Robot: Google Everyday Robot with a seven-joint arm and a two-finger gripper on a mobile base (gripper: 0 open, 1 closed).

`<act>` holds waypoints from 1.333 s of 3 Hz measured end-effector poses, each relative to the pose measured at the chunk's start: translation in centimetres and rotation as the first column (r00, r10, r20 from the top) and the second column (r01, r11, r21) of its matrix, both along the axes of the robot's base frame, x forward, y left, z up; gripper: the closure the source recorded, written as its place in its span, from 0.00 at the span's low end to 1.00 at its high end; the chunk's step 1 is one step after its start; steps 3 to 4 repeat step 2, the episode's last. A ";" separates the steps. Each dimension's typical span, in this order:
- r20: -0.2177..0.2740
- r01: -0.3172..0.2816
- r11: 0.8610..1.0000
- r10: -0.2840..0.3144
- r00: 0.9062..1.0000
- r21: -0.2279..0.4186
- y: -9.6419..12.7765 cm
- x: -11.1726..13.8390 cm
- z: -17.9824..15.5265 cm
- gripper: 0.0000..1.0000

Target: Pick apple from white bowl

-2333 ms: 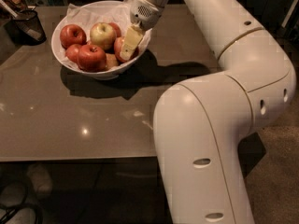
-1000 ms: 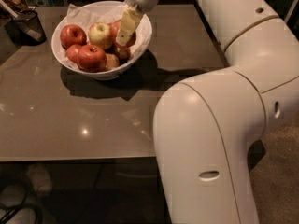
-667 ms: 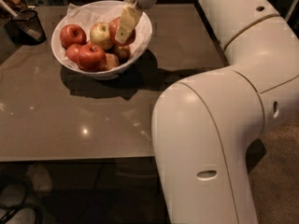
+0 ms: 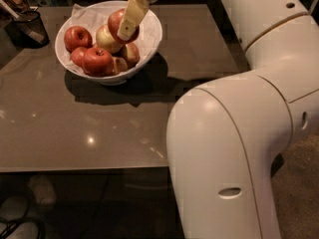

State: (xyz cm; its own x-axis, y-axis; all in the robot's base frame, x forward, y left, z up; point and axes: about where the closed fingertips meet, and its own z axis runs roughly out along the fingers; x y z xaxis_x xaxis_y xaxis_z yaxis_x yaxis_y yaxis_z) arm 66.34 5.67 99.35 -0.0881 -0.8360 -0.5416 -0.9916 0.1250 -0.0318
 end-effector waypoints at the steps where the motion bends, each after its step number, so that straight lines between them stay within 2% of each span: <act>1: 0.033 -0.052 0.998 0.051 0.998 0.021 0.6 -1.2 1.9 1.00; 2: 0.064 -0.127 0.991 0.125 0.990 0.034 1.8 -3.1 3.8 1.00; 4: 0.064 -0.127 0.991 0.125 0.990 0.034 1.8 -3.1 3.8 1.00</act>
Offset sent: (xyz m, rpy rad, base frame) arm -0.0799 0.0093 0.0564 -0.0096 -0.0255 0.2597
